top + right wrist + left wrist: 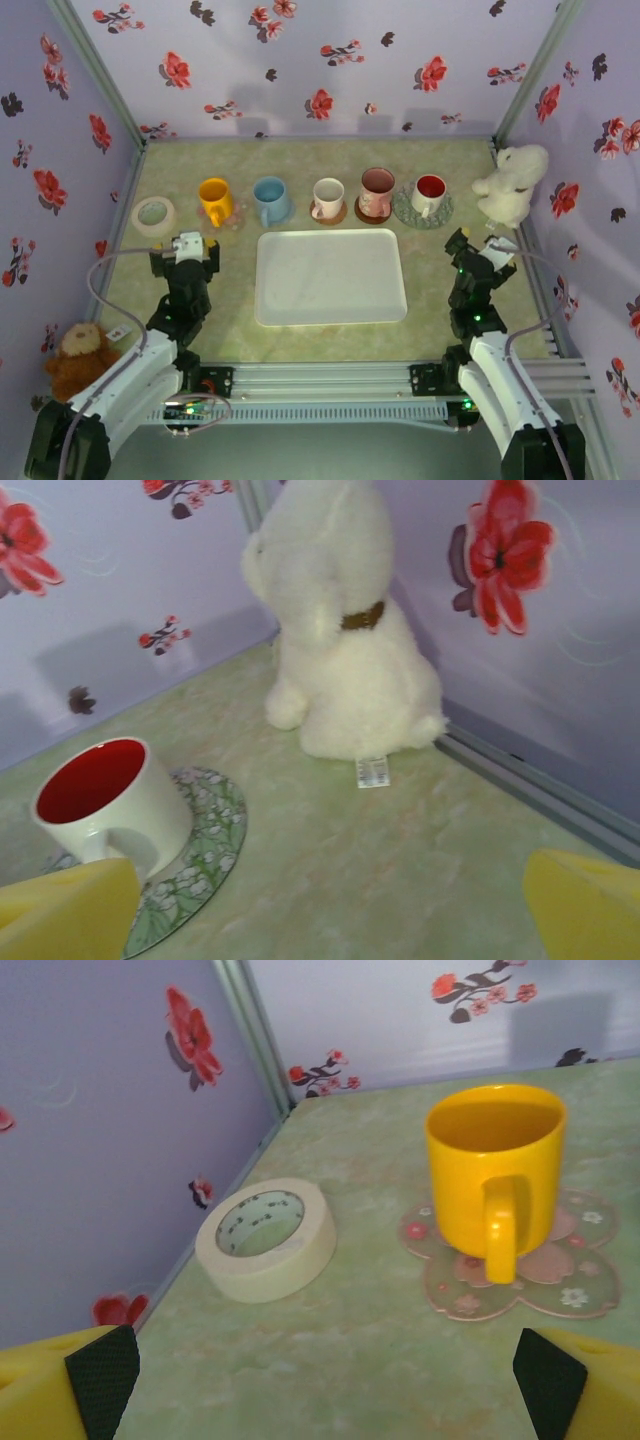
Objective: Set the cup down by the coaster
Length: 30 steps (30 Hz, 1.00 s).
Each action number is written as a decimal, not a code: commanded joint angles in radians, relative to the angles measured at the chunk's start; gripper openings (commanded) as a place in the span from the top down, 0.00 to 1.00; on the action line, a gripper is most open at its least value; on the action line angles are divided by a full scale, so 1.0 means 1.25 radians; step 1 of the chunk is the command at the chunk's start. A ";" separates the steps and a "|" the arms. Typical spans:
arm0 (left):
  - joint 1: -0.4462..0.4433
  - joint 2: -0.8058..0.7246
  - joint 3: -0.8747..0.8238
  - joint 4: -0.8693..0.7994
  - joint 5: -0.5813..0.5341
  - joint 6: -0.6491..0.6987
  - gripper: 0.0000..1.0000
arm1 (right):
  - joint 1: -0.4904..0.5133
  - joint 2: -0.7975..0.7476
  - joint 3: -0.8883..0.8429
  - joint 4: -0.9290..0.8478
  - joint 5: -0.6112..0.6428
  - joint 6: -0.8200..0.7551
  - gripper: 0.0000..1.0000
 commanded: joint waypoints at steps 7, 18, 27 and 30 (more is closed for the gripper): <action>0.076 0.091 -0.043 0.168 0.010 -0.084 0.01 | -0.023 0.152 -0.037 0.161 0.066 -0.007 0.01; 0.145 0.242 -0.043 0.306 0.142 -0.104 0.01 | -0.043 0.396 0.016 0.308 0.021 -0.057 0.01; 0.203 0.305 -0.049 0.398 0.212 -0.120 0.01 | -0.053 0.460 0.036 0.367 -0.029 -0.098 0.01; 0.215 0.329 -0.044 0.419 0.233 -0.124 0.01 | -0.061 0.484 0.043 0.391 -0.055 -0.102 0.01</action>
